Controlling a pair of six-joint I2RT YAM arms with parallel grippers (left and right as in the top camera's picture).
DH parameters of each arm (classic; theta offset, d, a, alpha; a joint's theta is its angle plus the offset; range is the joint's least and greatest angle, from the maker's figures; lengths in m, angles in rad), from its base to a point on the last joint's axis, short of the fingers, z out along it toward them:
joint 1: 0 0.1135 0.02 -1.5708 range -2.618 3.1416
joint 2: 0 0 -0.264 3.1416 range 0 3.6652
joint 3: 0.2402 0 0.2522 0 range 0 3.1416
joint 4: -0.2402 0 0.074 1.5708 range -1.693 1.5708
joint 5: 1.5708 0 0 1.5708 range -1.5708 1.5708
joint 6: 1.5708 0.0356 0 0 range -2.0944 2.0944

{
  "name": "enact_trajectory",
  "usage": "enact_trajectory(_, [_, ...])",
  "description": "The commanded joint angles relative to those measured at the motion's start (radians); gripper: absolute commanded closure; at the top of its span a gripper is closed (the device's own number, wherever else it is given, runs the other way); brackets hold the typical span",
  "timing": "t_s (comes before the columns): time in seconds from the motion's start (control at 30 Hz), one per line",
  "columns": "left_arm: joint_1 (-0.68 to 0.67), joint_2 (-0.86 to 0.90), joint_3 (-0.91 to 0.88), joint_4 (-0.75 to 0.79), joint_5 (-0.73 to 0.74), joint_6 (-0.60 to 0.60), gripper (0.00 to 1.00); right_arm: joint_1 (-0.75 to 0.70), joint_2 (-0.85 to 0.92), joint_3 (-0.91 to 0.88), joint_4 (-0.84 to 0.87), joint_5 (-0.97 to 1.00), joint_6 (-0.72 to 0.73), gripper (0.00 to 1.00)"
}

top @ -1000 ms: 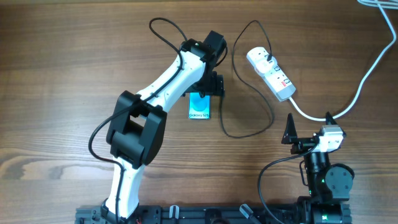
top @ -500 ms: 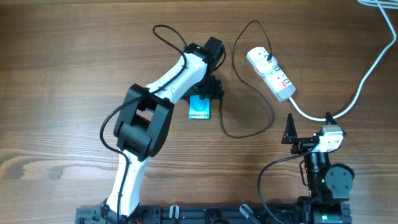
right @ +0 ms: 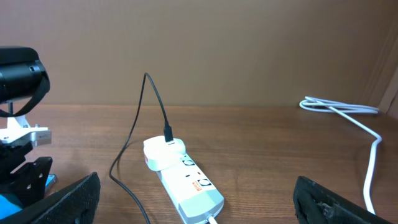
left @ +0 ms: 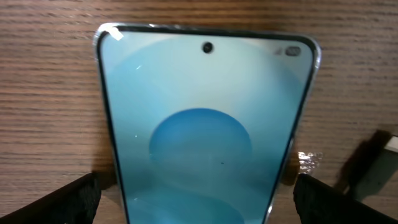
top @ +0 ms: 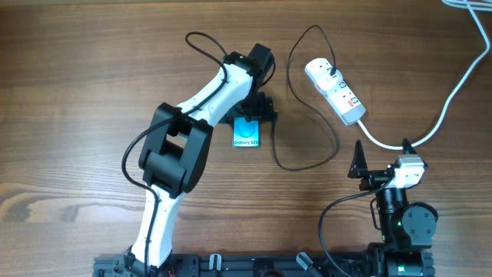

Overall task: Plug charger to phone and switch on socket
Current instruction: 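Lower the left gripper and grasp the phone's edge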

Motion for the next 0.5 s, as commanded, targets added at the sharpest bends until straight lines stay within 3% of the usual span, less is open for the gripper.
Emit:
enact_trajectory(0.0, [-0.011,0.042,-0.006,0.002,0.011,0.001,0.0,-0.006,-0.006,-0.002,0.002,0.012,-0.017,0.0])
enact_trajectory(0.47, [-0.01,0.082,-0.008,-0.014,0.011,0.002,0.0,-0.006,-0.006,-0.002,0.002,0.012,-0.017,0.0])
